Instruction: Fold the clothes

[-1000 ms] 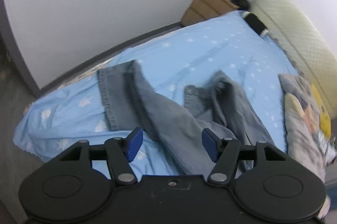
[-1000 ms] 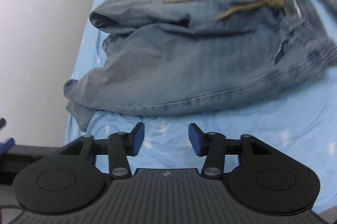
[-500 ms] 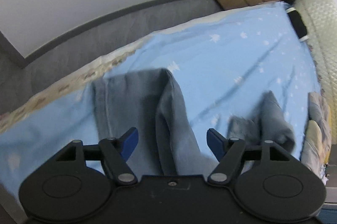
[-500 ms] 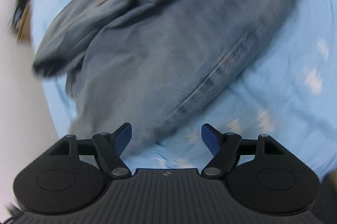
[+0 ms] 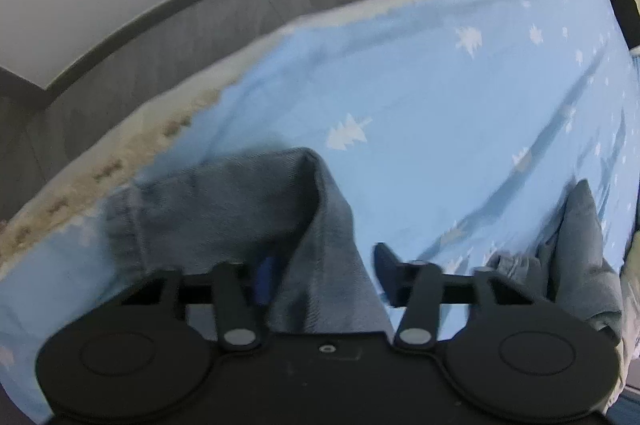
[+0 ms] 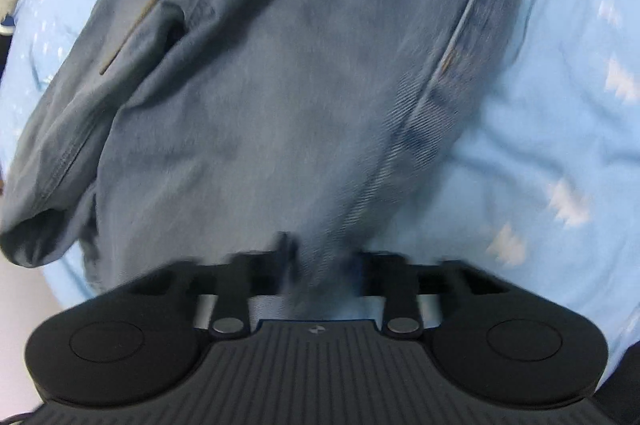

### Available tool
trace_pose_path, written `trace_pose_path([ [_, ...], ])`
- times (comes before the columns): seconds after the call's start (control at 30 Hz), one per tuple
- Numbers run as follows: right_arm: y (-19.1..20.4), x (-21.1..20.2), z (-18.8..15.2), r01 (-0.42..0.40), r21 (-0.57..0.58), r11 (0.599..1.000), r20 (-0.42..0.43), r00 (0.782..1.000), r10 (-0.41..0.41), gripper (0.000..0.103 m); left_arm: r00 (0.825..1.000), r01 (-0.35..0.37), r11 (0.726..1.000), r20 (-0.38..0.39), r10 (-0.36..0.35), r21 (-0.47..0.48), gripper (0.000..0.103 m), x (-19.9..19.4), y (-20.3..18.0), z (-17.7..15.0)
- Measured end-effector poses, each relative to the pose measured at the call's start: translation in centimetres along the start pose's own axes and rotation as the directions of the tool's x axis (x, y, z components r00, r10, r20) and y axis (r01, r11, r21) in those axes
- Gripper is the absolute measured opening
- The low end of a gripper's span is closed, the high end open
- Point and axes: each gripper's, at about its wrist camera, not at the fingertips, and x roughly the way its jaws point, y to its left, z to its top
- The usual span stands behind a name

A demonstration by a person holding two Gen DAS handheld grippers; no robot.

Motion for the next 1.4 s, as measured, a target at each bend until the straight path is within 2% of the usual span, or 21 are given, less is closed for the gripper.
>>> trace_pose_path([
  [0.03,0.1,-0.5,0.1,0.011,-0.008,1.0,0.02,1.0,-0.011,0.012,1.0,-0.022,1.0,0.006,0.022,0.02,0.022,-0.1,-0.2,-0.1],
  [0.07,0.2,-1.0,0.1,0.011,-0.001,1.0,0.028,1.0,-0.011,0.01,0.999,-0.048,0.998,0.021,0.047,0.038,0.013,-0.3,-0.4,-0.3],
  [0.13,0.8,-2.1,0.0,0.011,-0.02,1.0,0.04,0.999,-0.01,0.008,0.997,-0.059,0.997,0.046,0.056,0.048,0.009,-1.2,-0.8,-0.5],
  [0.2,1.3,-3.2,0.0,0.008,-0.038,0.999,0.048,0.999,-0.006,0.008,0.997,-0.037,0.998,0.072,0.034,0.042,0.006,-2.7,-1.0,-0.8],
  [0.33,1.5,-5.2,0.4,-0.011,-0.049,0.999,0.046,0.999,0.013,0.008,0.987,0.053,0.996,0.147,-0.064,0.075,0.005,-8.1,-2.1,-1.9],
  [0.43,1.7,-6.3,0.7,-0.055,-0.103,0.993,0.046,0.997,0.06,0.007,0.959,0.151,0.979,0.218,-0.178,0.135,0.005,-13.2,-2.9,-3.1],
  [0.5,2.0,-7.5,1.1,-0.088,-0.178,0.98,0.064,0.993,0.101,0.007,0.932,0.214,0.962,0.258,-0.254,0.172,0.004,-16.8,-3.3,-4.1],
  [0.6,2.4,-9.6,1.8,-0.166,-0.223,0.961,0.058,0.981,0.183,0.007,0.887,0.293,0.931,0.303,-0.35,0.216,0.004,-21.7,-2.8,-5.8],
  [0.7,2.3,-11.2,2.3,-0.217,-0.265,0.939,0.051,0.97,0.239,0.007,0.873,0.289,0.93,0.336,-0.354,0.229,0.004,-23.7,-1.0,-7.9],
  [0.77,1.0,-11.8,2.4,-0.23,-0.279,0.932,0.031,0.968,0.248,0.007,0.879,0.278,0.942,0.344,-0.329,0.191,0.004,-23.1,1.9,-9.3],
  [0.8,0.4,-11.6,2.3,-0.226,-0.286,0.931,0.018,0.97,0.241,0.008,0.889,0.264,0.95,0.341,-0.306,0.164,0.004,-22.3,3.4,-9.8],
  [0.97,-2.5,-8.7,0.9,-0.136,-0.307,0.942,-0.05,0.991,0.127,0.009,0.938,0.174,0.983,0.294,-0.183,0.058,0.004,-17.2,11.0,-11.8],
  [1.07,-3.9,-6.9,0.3,-0.09,-0.329,0.94,-0.087,0.994,0.065,0.01,0.959,0.125,0.992,0.256,-0.12,-0.002,0.005,-15.2,14.9,-12.6],
  [1.13,-4.2,-6.5,-0.1,-0.069,-0.357,0.932,-0.102,0.994,0.034,0.014,0.965,0.119,0.993,0.237,-0.111,-0.019,0.007,-14.8,16.2,-13.0],
  [1.2,-3.7,-6.6,-0.6,-0.048,-0.421,0.906,-0.1,0.995,0.007,0.018,0.967,0.122,0.992,0.228,-0.112,-0.03,0.009,-15.1,17.1,-13.6],
  [1.3,-3.0,-7.4,-1.5,-0.044,-0.526,0.85,-0.089,0.996,-0.004,0.024,0.959,0.134,0.991,0.254,-0.125,-0.019,0.014,-16.8,17.4,-14.8],
  [1.4,-2.8,-8.6,-2.5,-0.057,-0.6,0.798,-0.072,0.997,0.017,0.026,0.951,0.135,0.991,0.281,-0.129,-0.003,0.024,-18.4,17.2,-16.0],
])
